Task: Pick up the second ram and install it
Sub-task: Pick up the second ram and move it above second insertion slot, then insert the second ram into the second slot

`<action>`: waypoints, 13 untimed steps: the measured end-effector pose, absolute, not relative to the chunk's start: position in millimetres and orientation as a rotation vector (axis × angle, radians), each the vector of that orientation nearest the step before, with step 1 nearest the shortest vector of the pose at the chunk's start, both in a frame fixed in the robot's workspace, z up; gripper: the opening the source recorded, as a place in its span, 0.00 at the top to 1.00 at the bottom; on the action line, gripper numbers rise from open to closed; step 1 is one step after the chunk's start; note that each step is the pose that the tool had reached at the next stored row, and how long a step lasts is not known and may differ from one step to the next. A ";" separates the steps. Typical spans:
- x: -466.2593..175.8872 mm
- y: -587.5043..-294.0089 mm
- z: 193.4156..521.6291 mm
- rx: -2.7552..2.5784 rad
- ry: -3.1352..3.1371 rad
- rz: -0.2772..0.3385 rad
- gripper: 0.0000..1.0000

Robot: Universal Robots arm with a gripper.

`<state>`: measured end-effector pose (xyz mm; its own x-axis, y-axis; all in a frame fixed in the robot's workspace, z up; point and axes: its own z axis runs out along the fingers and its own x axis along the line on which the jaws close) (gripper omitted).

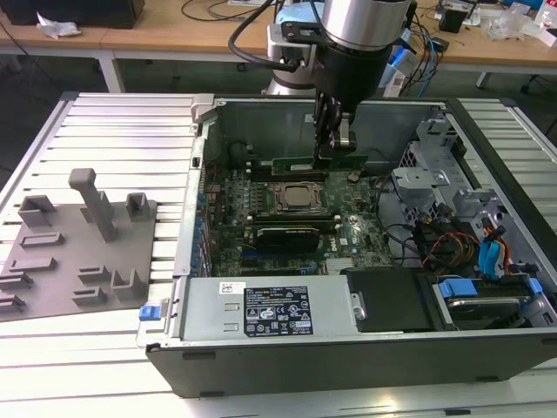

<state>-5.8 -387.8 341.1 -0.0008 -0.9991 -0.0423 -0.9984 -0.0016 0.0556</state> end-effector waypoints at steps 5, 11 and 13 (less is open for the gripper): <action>-5.8 -387.8 341.0 2.214 -2.213 -0.109 0.86; -6.6 -387.8 340.5 2.131 -2.325 -0.147 0.86; -6.7 -388.0 340.3 2.130 -2.325 -0.147 0.86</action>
<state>-6.7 -388.0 340.3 -0.0890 -0.9933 -0.0741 -0.9947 0.0848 0.0584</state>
